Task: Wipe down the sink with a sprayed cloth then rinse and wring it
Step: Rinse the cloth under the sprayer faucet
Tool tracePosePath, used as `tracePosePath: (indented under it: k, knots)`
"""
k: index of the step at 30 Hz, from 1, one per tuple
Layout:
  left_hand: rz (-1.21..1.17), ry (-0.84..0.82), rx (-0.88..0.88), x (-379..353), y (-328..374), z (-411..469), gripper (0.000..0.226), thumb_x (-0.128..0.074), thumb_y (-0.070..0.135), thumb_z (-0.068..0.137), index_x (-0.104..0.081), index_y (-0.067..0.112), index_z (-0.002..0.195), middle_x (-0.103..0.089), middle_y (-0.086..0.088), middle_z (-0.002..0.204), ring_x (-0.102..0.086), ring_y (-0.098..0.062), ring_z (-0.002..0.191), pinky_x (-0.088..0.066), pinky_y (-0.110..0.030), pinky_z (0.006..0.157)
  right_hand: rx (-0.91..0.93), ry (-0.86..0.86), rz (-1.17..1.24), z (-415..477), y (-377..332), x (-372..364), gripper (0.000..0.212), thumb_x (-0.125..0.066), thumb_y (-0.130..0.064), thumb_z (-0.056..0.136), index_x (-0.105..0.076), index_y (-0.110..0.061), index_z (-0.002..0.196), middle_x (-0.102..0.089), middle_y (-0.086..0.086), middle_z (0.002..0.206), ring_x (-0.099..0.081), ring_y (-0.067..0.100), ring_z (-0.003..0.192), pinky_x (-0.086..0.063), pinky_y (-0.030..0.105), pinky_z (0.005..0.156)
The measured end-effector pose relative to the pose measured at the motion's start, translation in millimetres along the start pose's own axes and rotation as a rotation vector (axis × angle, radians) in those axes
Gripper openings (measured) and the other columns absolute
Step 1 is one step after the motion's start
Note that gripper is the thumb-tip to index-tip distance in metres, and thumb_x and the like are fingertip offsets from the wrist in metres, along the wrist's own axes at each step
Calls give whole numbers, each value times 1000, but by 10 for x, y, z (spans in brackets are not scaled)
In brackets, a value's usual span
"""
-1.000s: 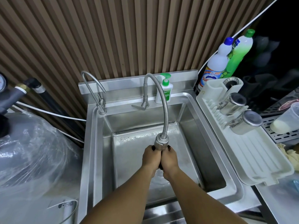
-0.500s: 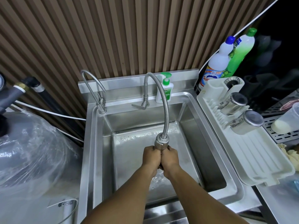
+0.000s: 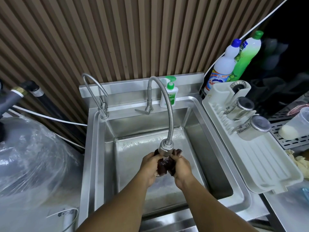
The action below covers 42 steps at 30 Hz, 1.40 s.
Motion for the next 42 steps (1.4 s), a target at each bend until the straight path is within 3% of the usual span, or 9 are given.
tracePosePath:
  k: [6, 9, 13, 16, 22, 29, 33, 38, 42]
  knots:
    - [60, 72, 23, -2, 19, -81, 22, -53, 12, 82, -72, 2, 89, -70, -24, 81, -58, -30, 69, -41, -38, 59, -17, -16, -88, -44, 38, -104, 22, -43, -18, 95, -61, -8, 103, -66, 13, 82, -55, 22, 60, -39, 29, 47]
    - [72, 66, 54, -84, 30, -118, 32, -52, 22, 88, -79, 16, 72, -77, -11, 77, -65, -30, 68, -42, -31, 59, -31, -47, -123, -60, 64, -202, 28, -43, -29, 93, -62, -9, 99, -69, 14, 82, -62, 25, 65, -45, 27, 47]
    - [114, 60, 49, -124, 54, -76, 34, -49, 35, 93, -75, 12, 95, -77, -12, 84, -68, -30, 71, -48, -30, 60, 9, -54, -190, -36, 62, -254, 36, -44, -42, 97, -64, -12, 104, -75, 11, 95, -73, 29, 88, -59, 39, 66]
    - [180, 54, -8, -130, 76, -70, 34, -58, 39, 94, -69, 7, 96, -70, -9, 75, -62, -25, 63, -46, -25, 49, 26, -88, -242, -56, 41, -283, 43, -46, -46, 95, -64, -7, 101, -72, 12, 84, -65, 29, 73, -51, 39, 61]
    - [225, 71, -7, -168, 35, -85, 32, -57, 36, 92, -69, 6, 85, -66, -11, 67, -59, -27, 56, -45, -28, 50, -38, -18, -255, -62, 92, -226, 41, -46, -38, 97, -59, -9, 72, -54, 4, 53, -47, 17, 45, -35, 25, 44]
    - [187, 115, -7, -154, 48, -80, 18, -60, 13, 89, -64, 3, 74, -58, -11, 58, -51, -23, 46, -38, -20, 40, -23, 30, -297, -65, 15, -230, 23, -48, -16, 88, -63, -3, 76, -57, 11, 56, -52, 24, 45, -42, 29, 46]
    - [140, 108, -4, -149, 25, -87, 21, -59, 17, 92, -65, 4, 76, -57, -10, 54, -49, -22, 40, -36, -21, 41, -2, 18, -314, -78, -16, -223, 24, -47, -16, 91, -62, -1, 79, -60, 14, 58, -54, 25, 44, -42, 27, 43]
    - [52, 56, -21, -102, 29, -79, 24, -65, 36, 91, -70, 13, 97, -77, -13, 86, -64, -28, 64, -42, -32, 56, -22, -38, -135, -20, 15, -212, 34, -48, -33, 96, -60, -3, 107, -65, 12, 80, -57, 19, 57, -43, 27, 45]
    - [-17, -16, 7, -53, -1, -69, 19, -71, 19, 83, -73, 10, 99, -75, -23, 96, -65, -34, 80, -46, -41, 67, -25, -43, -39, -32, 15, -132, 21, -53, -14, 92, -66, -2, 103, -67, 11, 79, -60, 16, 61, -45, 26, 49]
Point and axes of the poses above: each hand's wrist, its own z-axis towards the middle knuckle, its own x-axis out of the back of the hand, y = z × x, the point moved 9 cm from there along z, towards the middle knuckle
